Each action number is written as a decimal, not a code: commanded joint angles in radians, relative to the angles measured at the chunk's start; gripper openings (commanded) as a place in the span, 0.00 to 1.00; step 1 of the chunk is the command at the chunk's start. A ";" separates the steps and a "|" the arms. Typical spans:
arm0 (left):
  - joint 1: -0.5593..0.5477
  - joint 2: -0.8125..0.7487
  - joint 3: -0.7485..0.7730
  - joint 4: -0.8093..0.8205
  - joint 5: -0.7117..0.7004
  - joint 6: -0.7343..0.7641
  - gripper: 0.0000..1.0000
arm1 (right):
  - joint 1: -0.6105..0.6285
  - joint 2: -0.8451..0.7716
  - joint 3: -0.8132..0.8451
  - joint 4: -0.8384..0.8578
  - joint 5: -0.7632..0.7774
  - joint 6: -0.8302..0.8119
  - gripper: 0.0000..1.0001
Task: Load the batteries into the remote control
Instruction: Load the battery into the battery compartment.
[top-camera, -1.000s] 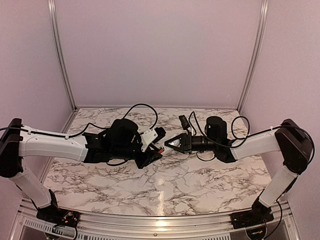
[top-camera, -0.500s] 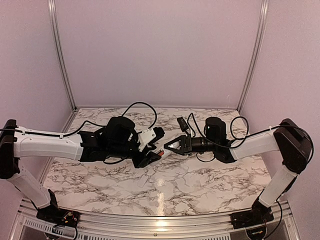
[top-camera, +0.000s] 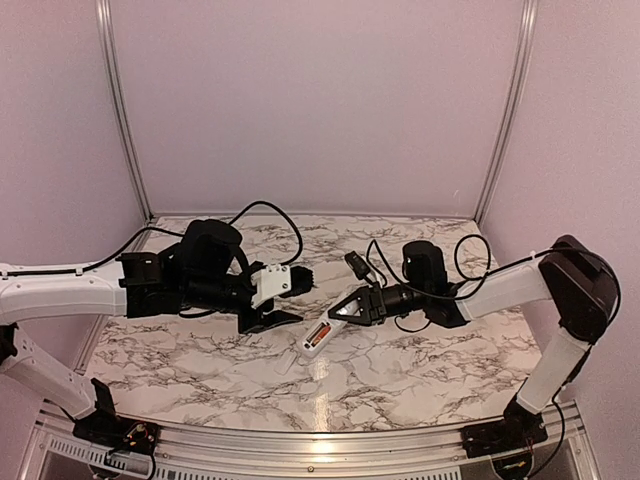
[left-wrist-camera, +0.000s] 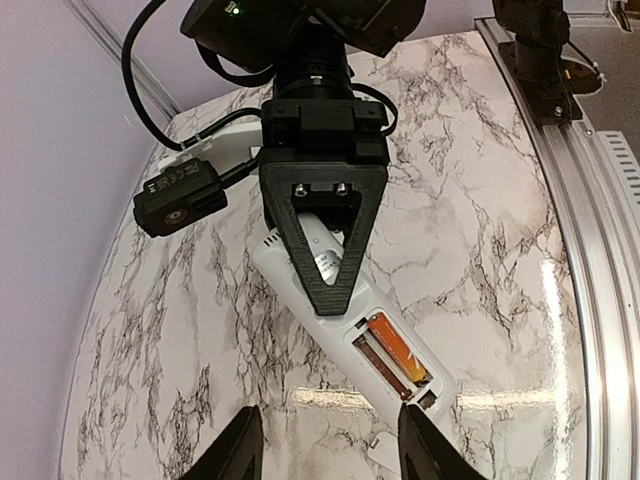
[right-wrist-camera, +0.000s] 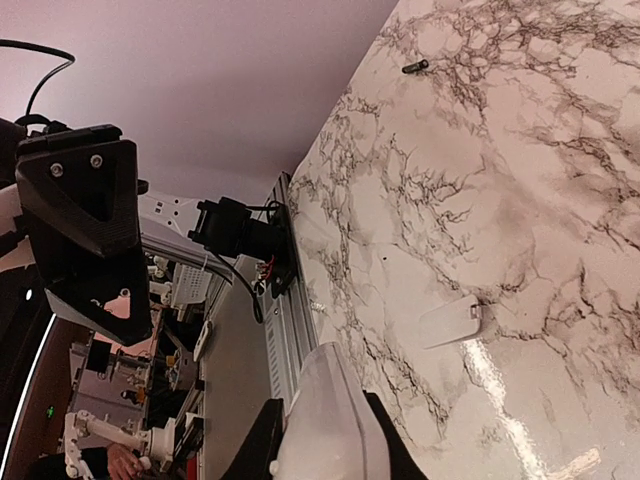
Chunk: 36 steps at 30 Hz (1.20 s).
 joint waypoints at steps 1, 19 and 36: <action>-0.006 -0.005 -0.016 -0.106 0.079 0.126 0.48 | 0.022 0.026 0.041 -0.021 -0.078 -0.032 0.00; -0.092 0.119 0.049 -0.152 0.070 0.191 0.38 | 0.089 0.096 0.120 -0.111 -0.144 -0.096 0.00; -0.124 0.185 0.103 -0.182 0.051 0.230 0.37 | 0.110 0.100 0.152 -0.206 -0.145 -0.159 0.00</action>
